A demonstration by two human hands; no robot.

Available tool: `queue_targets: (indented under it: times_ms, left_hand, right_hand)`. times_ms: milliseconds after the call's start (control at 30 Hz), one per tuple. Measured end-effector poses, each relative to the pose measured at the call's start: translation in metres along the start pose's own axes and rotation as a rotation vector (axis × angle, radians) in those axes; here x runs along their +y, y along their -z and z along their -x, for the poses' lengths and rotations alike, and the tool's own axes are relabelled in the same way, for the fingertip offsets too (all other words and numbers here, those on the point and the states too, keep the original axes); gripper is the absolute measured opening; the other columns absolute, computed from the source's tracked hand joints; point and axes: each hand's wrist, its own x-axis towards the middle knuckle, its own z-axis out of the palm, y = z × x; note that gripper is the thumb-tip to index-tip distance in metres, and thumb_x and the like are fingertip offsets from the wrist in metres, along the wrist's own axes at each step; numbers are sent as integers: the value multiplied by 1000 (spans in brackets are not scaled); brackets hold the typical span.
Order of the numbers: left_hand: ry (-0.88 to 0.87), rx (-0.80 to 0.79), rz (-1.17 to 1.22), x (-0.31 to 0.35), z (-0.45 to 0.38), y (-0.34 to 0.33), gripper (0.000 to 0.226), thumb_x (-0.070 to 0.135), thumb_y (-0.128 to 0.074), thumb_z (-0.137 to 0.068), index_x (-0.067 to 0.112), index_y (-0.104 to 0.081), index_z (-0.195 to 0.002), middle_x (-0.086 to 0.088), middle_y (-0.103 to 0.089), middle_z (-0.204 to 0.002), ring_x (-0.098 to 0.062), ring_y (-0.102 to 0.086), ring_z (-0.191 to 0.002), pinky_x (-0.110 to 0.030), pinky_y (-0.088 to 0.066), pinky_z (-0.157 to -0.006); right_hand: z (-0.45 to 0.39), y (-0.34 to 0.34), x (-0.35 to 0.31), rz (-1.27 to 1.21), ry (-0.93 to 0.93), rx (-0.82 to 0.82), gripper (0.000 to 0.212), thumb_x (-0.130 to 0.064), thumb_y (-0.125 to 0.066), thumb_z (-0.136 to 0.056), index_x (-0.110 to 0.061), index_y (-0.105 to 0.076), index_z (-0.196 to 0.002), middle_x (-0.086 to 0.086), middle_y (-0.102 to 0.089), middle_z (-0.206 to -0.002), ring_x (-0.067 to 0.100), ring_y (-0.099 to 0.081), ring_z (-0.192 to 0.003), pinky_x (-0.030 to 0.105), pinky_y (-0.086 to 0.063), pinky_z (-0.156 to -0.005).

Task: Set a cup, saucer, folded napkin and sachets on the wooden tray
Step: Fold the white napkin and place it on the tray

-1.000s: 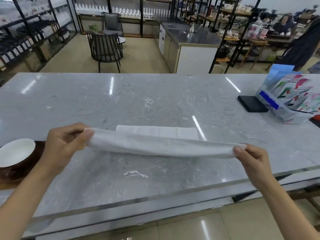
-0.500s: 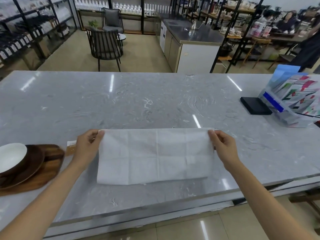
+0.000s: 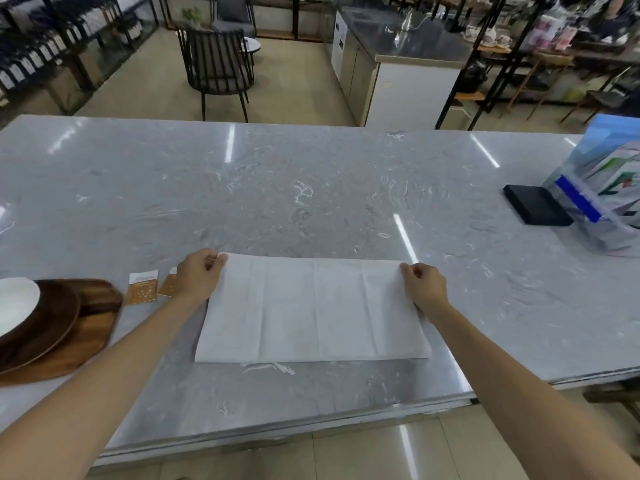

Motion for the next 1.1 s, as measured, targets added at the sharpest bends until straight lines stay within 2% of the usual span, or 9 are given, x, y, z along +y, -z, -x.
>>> queue_targets:
  times_ms: [133, 267, 467, 533, 633, 767, 867, 967, 1100]
  left_hand:
    - [18, 27, -13, -4, -2, -5, 22, 24, -66, -97, 3, -74, -92, -18, -76, -91, -35, -69, -89, -34, -45, -75]
    - [37, 26, -34, -8, -8, -8, 19, 27, -69, -94, 9, -74, -89, -13, -76, -86, -33, -70, -85, -31, -44, -72]
    - [20, 24, -73, -7, -8, -10, 17, 26, -68, -94, 15, -68, -82, 0, -64, -73, -33, -69, -83, -29, -40, -69]
    - [25, 1, -99, -3, -8, -9, 17, 26, -67, -95, 9, -69, -89, -7, -68, -81, -36, -69, -90, -31, -41, -71]
    - [-6, -86, -266, 14, 8, 0, 35, 28, -68, -93, 5, -59, -119, -21, -62, -119, -40, -58, -113, -43, -48, -84]
    - [-377, -68, -474, 29, 80, -8, 50, 27, -73, -86, 4, -60, -128, -21, -55, -134, -42, -49, -127, -56, -51, -96]
    - [-593, -361, -423, 35, 137, -37, 58, 41, -56, -95, 11, -52, -144, -9, -41, -158, -31, -27, -152, -50, -33, -119]
    - [-624, -501, -477, 37, 159, -64, 59, 50, -31, -104, 27, -28, -159, 7, -13, -170, -16, 4, -157, -40, -8, -128]
    - [-586, -477, -634, 25, 163, -64, 59, 57, -13, -104, 40, -8, -160, 12, 0, -170, -15, 8, -157, -40, -1, -128]
  right_hand:
    - [1, -4, 0, 42, -11, 28, 39, -32, -54, -102, -7, -66, -75, -1, -61, -64, 7, -52, -60, 21, -36, -53]
    - [3, -6, 1, 69, -3, 63, 37, -30, -55, -101, -16, -57, -67, -3, -58, -62, 8, -52, -60, 22, -34, -52]
    - [7, -8, 1, 58, -6, 74, 32, -33, -53, -102, -16, -59, -75, -4, -59, -66, 26, -61, -71, 27, -37, -56]
    - [9, -6, -1, 40, -27, 78, 26, -31, -54, -102, -11, -64, -90, -2, -61, -73, 30, -65, -83, 30, -41, -66]
    - [28, 0, -11, 73, -36, 52, 34, -30, -58, -101, -7, -58, -126, 9, -66, -103, 36, -65, -107, 36, -48, -81]
    - [96, -18, -10, 471, 390, 156, 57, -34, -64, -97, -4, -51, -144, 29, -47, -148, 48, -47, -132, 54, -48, -100]
    - [143, -40, -8, 429, 631, -39, 61, -45, -46, -105, -15, -36, -158, 18, -26, -168, 36, -26, -154, 47, -31, -119]
    - [160, -57, -6, 424, 582, -195, 63, -52, -21, -109, -26, -11, -165, 1, 0, -174, 20, -1, -160, 40, -11, -126]
    - [164, -55, 19, 543, 446, -228, 70, -58, -1, -102, -25, 8, -163, -5, 15, -170, 15, 9, -159, 39, 1, -129]
